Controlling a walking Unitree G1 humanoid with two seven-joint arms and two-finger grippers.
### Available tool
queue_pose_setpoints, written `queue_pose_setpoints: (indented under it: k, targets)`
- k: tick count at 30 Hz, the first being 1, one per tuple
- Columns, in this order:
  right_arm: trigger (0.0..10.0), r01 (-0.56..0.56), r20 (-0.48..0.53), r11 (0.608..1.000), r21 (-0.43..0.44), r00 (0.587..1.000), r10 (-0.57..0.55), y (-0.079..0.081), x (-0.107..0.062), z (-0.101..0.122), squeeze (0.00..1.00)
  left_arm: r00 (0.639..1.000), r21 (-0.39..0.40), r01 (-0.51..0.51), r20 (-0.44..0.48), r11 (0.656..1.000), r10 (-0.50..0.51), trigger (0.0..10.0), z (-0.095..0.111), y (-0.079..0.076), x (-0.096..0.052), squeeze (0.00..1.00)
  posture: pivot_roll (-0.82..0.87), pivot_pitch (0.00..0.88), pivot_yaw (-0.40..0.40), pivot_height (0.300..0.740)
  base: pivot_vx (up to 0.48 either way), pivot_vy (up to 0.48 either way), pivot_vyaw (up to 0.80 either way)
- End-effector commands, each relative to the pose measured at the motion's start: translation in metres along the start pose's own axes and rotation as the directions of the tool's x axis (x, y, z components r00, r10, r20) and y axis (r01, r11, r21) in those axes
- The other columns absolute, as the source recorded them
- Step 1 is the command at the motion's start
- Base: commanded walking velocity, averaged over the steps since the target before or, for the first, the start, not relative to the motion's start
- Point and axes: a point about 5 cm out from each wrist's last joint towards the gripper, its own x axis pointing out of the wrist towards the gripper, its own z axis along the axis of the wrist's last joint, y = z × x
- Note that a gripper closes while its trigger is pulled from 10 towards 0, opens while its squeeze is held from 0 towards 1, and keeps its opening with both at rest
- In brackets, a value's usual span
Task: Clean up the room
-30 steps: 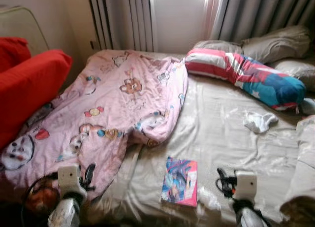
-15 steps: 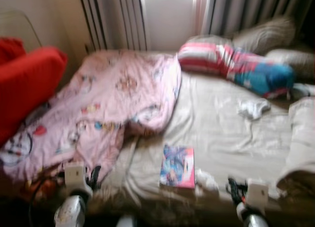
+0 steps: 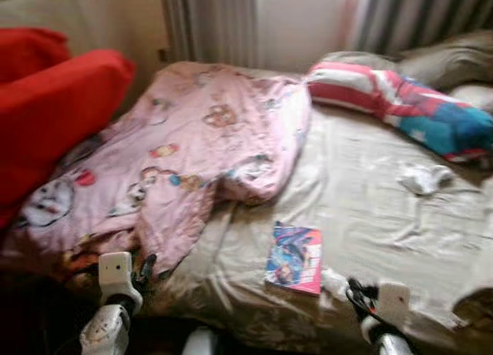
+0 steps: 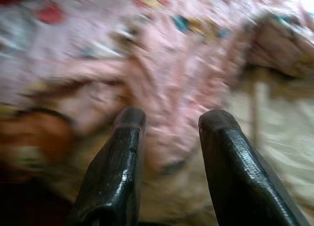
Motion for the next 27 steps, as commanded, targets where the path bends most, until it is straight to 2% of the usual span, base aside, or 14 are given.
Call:
queue_pose_setpoints:
  k: [1, 17, 27]
  targets:
    - [10.0, 0.036, -0.025, 0.999, 0.016, 0.999, -0.036, -0.009, -0.005, -0.006, 0.0, 1.0, -0.009, 0.017, -0.006, 1.0, -0.017, 10.0, 0.001, -0.005, 0.003, 0.0, -0.02, 0.0, 0.018, 0.645, 0.0, 0.0, 0.0]
    - [10.0, 0.038, 0.002, 0.999, 0.028, 0.999, -0.038, -0.01, -0.005, -0.004, 0.0, 0.997, 0.009, 0.078, 0.0, 0.997, -0.078, 10.0, 0.004, -0.015, 0.006, 0.0, -0.03, 0.003, 0.023, 0.645, 0.0, 0.0, 0.0]
    - [10.0, 0.036, 0.01, 0.999, 0.025, 0.999, -0.037, -0.01, -0.005, -0.003, 0.0, 0.997, 0.007, 0.083, 0.003, 0.997, -0.083, 10.0, 0.002, -0.017, 0.004, 0.0, -0.02, 0.018, 0.018, 0.645, 0.29, 0.0, 0.0]
